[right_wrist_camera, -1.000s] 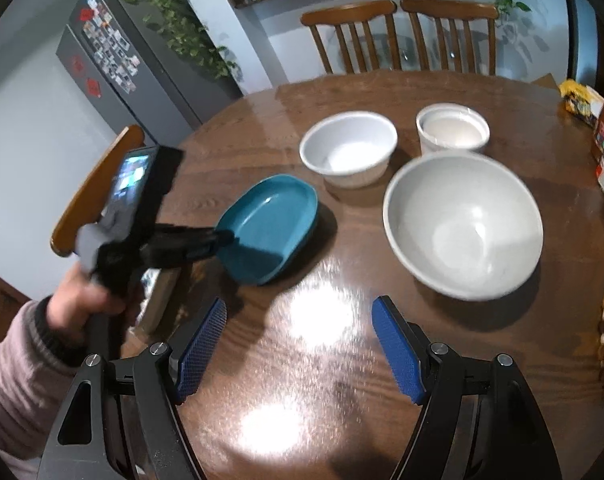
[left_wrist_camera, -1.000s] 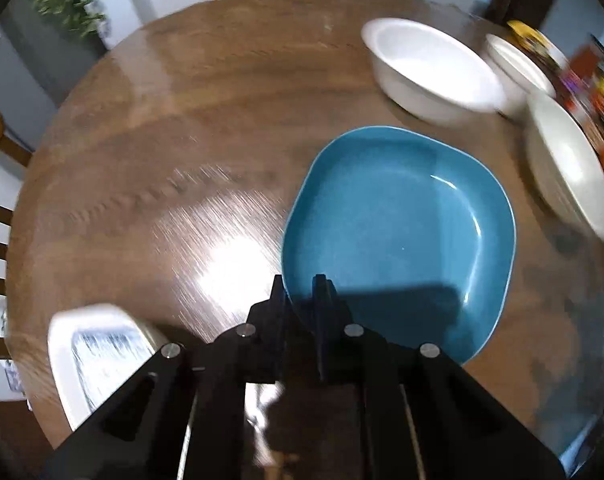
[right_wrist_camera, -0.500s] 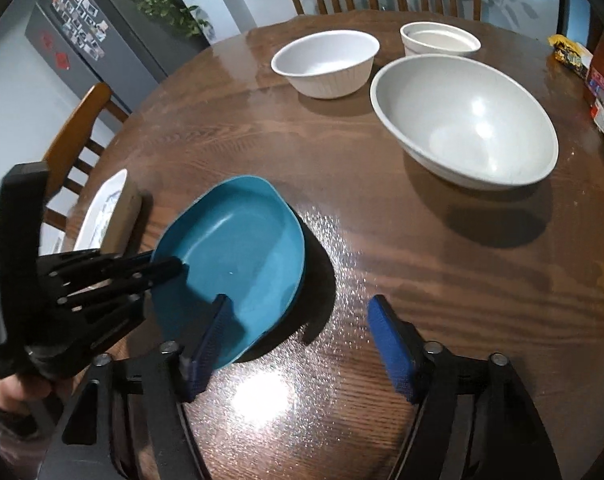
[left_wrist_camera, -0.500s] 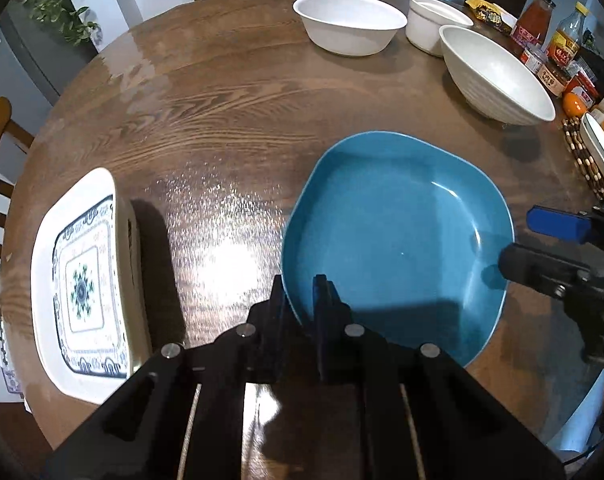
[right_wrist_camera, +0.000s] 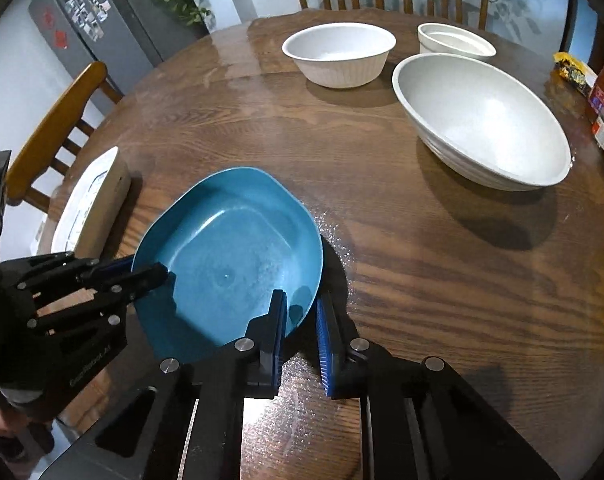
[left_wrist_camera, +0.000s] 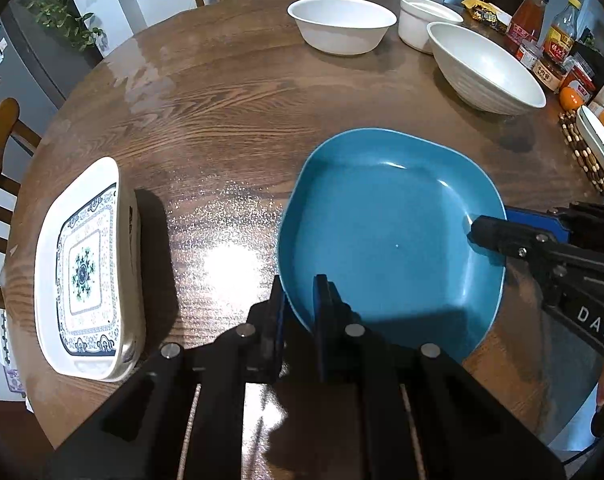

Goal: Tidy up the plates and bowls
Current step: 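Lift the teal dish and carry it toward the stacked plates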

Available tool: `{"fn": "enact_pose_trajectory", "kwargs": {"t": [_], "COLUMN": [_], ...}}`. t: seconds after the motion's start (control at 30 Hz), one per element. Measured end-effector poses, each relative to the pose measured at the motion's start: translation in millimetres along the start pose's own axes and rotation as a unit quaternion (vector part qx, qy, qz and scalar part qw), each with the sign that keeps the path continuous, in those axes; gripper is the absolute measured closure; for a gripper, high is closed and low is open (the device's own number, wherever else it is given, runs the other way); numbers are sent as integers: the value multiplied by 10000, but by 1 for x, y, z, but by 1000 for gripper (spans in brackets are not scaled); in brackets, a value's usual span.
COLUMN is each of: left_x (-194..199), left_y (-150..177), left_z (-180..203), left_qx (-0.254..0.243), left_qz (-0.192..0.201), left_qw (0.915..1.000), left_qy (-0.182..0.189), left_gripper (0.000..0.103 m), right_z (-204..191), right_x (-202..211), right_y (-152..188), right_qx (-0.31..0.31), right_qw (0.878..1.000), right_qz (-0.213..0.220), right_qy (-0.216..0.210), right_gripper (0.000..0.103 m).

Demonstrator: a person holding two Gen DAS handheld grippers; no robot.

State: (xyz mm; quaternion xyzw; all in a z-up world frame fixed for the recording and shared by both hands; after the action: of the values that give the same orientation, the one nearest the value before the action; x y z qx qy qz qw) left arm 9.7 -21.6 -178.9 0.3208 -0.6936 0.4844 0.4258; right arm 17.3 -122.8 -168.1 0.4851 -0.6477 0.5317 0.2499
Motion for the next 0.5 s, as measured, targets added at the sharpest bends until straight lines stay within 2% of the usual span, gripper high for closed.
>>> {"fn": "enact_pose_trajectory", "kwargs": {"t": [0.5], "left_x": [11], "left_y": [1], "left_z": [0], "left_qx": [91], "left_qz": [83], "left_qw": [9999], "left_qy": [34], "left_gripper": [93], "right_z": [-5], "right_x": [10], "right_y": [1], "right_qx": [-51], "right_qw": [9999], "right_qz": [123], "right_qy": [13], "right_gripper": [88]}}
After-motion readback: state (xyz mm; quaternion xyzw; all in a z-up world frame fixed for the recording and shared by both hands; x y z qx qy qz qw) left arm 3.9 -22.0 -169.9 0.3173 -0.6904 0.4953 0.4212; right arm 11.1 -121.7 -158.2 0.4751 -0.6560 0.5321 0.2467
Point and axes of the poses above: each gripper's, at about its wrist camera, not at the fingertips, and x roughly against the way its jaws point, z to its right, y to its underside, the point moved 10 cm from there along -x, roughly the way its jaws point, and after that the axes turned 8 degrees about -y, right-handed, at the moved point
